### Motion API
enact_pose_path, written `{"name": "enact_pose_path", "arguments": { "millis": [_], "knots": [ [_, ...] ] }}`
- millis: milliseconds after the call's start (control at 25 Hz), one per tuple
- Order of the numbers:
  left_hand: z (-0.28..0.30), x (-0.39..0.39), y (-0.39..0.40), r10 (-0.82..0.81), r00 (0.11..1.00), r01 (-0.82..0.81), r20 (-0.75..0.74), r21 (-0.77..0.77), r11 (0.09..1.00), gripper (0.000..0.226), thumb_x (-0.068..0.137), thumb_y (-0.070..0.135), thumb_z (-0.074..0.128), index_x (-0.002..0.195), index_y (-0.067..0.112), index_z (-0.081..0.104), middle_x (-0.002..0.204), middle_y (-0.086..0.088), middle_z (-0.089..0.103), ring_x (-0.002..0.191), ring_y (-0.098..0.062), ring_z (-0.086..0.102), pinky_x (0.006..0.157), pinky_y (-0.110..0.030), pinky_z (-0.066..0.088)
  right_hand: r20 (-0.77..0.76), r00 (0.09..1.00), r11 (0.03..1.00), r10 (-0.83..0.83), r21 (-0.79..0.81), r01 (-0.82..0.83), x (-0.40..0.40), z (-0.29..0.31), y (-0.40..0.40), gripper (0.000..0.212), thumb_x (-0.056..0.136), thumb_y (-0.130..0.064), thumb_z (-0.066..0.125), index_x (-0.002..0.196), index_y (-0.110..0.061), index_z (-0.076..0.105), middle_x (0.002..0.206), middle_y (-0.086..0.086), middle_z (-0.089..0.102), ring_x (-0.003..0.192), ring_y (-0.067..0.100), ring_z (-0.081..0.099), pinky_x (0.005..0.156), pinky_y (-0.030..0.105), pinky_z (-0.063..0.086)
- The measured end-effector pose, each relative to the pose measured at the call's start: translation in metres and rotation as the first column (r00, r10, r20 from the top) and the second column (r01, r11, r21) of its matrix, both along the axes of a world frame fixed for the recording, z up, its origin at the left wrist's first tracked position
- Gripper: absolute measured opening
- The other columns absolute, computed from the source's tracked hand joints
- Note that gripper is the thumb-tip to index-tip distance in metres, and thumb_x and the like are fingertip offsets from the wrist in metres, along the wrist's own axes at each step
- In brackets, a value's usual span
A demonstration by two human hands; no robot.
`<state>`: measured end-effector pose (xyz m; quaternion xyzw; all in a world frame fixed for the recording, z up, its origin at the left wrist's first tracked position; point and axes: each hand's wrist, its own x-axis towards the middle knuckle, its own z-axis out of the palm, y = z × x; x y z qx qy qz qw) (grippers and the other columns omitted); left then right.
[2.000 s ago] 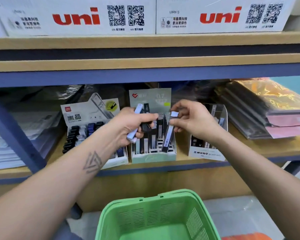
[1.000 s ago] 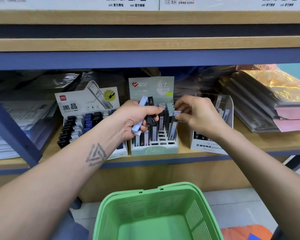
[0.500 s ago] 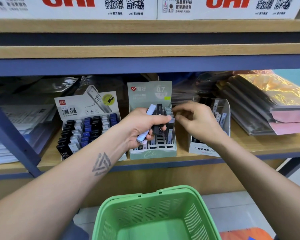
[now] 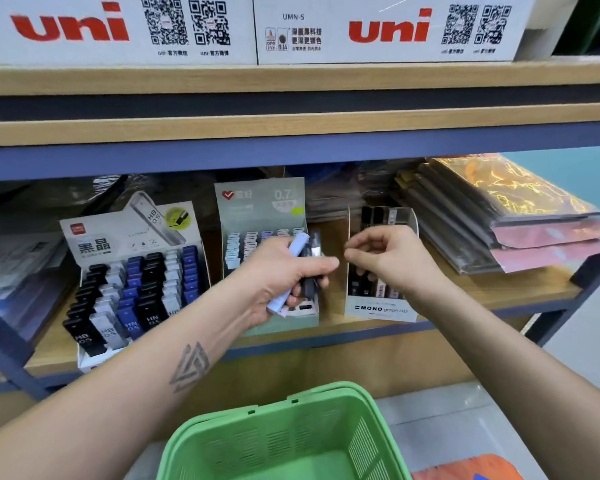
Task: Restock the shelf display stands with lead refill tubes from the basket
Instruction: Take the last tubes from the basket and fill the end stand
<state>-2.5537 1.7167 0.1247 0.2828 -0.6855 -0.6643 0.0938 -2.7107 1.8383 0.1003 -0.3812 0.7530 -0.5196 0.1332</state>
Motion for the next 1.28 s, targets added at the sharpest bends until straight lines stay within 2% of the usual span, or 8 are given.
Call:
{"name": "enact_pose_path", "arguments": {
  "millis": [80, 200, 280, 520, 800, 960, 1120, 1280],
  "knots": [
    [0.008, 0.008, -0.019, 0.129, 0.991, -0.129, -0.039, -0.007, 0.992, 0.022, 0.083, 0.022, 0.080, 0.085, 0.008, 0.064, 0.066, -0.007, 0.067, 0.038, -0.012, 0.036, 0.037, -0.018, 0.028, -0.340, 0.940, 0.996, -0.023, 0.072, 0.050, 0.001, -0.003, -0.012, 0.009, 0.088, -0.017, 0.076, 0.093, -0.025, 0.075, 0.083, -0.011, 0.071, 0.077, 0.006, 0.062, 0.073, 0.024, 0.050],
    [0.016, 0.022, -0.048, 0.253, 0.964, -0.263, -0.081, -0.156, 0.952, 0.025, 0.083, 0.018, 0.080, 0.096, 0.001, 0.066, 0.070, -0.012, 0.068, 0.039, -0.013, 0.036, 0.038, -0.019, 0.028, -0.584, 0.810, 0.996, 0.056, 0.086, -0.007, 0.014, -0.002, -0.033, 0.016, 0.090, -0.022, 0.074, 0.106, -0.022, 0.076, 0.102, -0.008, 0.072, 0.096, 0.014, 0.064, 0.085, 0.034, 0.053],
    [0.018, 0.030, -0.063, 0.285, 0.956, -0.294, -0.071, -0.243, 0.925, 0.029, 0.083, 0.013, 0.079, 0.104, -0.003, 0.066, 0.068, -0.012, 0.068, 0.038, -0.012, 0.035, 0.034, -0.018, 0.029, -0.662, 0.745, 0.991, 0.084, 0.133, 0.007, 0.021, -0.002, -0.042, 0.021, 0.091, -0.025, 0.073, 0.112, -0.019, 0.075, 0.111, -0.004, 0.071, 0.104, 0.019, 0.064, 0.084, 0.035, 0.051],
    [0.018, 0.036, -0.085, 0.254, 0.967, -0.248, -0.005, -0.237, 0.939, 0.028, 0.083, 0.007, 0.075, 0.108, -0.002, 0.067, 0.066, -0.011, 0.068, 0.041, -0.012, 0.036, 0.034, -0.018, 0.029, -0.754, 0.648, 0.986, 0.112, 0.166, 0.023, 0.028, -0.006, -0.053, 0.025, 0.086, -0.023, 0.078, 0.109, -0.014, 0.074, 0.109, 0.001, 0.064, 0.102, 0.023, 0.059, 0.079, 0.040, 0.054],
    [0.014, 0.029, -0.081, 0.193, 0.981, -0.188, -0.010, -0.269, 0.945, 0.019, 0.083, 0.008, 0.074, 0.100, 0.002, 0.071, 0.066, -0.010, 0.067, 0.041, -0.012, 0.036, 0.037, -0.019, 0.030, -0.732, 0.652, 0.967, 0.199, 0.254, -0.011, 0.026, 0.003, -0.063, 0.012, 0.087, -0.015, 0.074, 0.096, -0.014, 0.067, 0.100, -0.002, 0.063, 0.096, 0.023, 0.057, 0.077, 0.040, 0.050],
    [0.011, 0.026, -0.079, 0.163, 0.986, -0.152, 0.019, -0.277, 0.949, 0.019, 0.084, 0.011, 0.075, 0.100, 0.003, 0.071, 0.067, -0.010, 0.068, 0.043, -0.014, 0.036, 0.043, -0.021, 0.030, -0.645, 0.749, 0.972, 0.153, 0.235, 0.004, 0.025, 0.012, -0.065, 0.012, 0.092, -0.019, 0.070, 0.101, -0.023, 0.063, 0.094, -0.003, 0.066, 0.092, 0.023, 0.062, 0.077, 0.041, 0.053],
    [0.011, 0.026, -0.081, 0.183, 0.983, -0.176, 0.004, -0.255, 0.951, 0.024, 0.083, 0.010, 0.075, 0.103, -0.002, 0.070, 0.068, -0.011, 0.067, 0.042, -0.013, 0.036, 0.039, -0.020, 0.030, -0.407, 0.901, 0.988, 0.151, 0.095, -0.122, 0.030, 0.026, -0.065, 0.016, 0.087, -0.014, 0.077, 0.092, -0.026, 0.067, 0.089, -0.004, 0.068, 0.086, 0.015, 0.065, 0.080, 0.035, 0.057],
    [0.009, 0.030, -0.086, 0.196, 0.981, -0.188, 0.004, -0.257, 0.948, 0.027, 0.082, 0.011, 0.076, 0.105, -0.002, 0.069, 0.066, -0.010, 0.067, 0.042, -0.014, 0.035, 0.043, -0.021, 0.029, -0.318, 0.921, 0.975, 0.224, 0.078, -0.209, 0.049, 0.016, -0.070, 0.021, 0.083, -0.012, 0.081, 0.087, -0.027, 0.066, 0.087, -0.002, 0.069, 0.085, 0.017, 0.066, 0.083, 0.038, 0.057]
  ]
}}
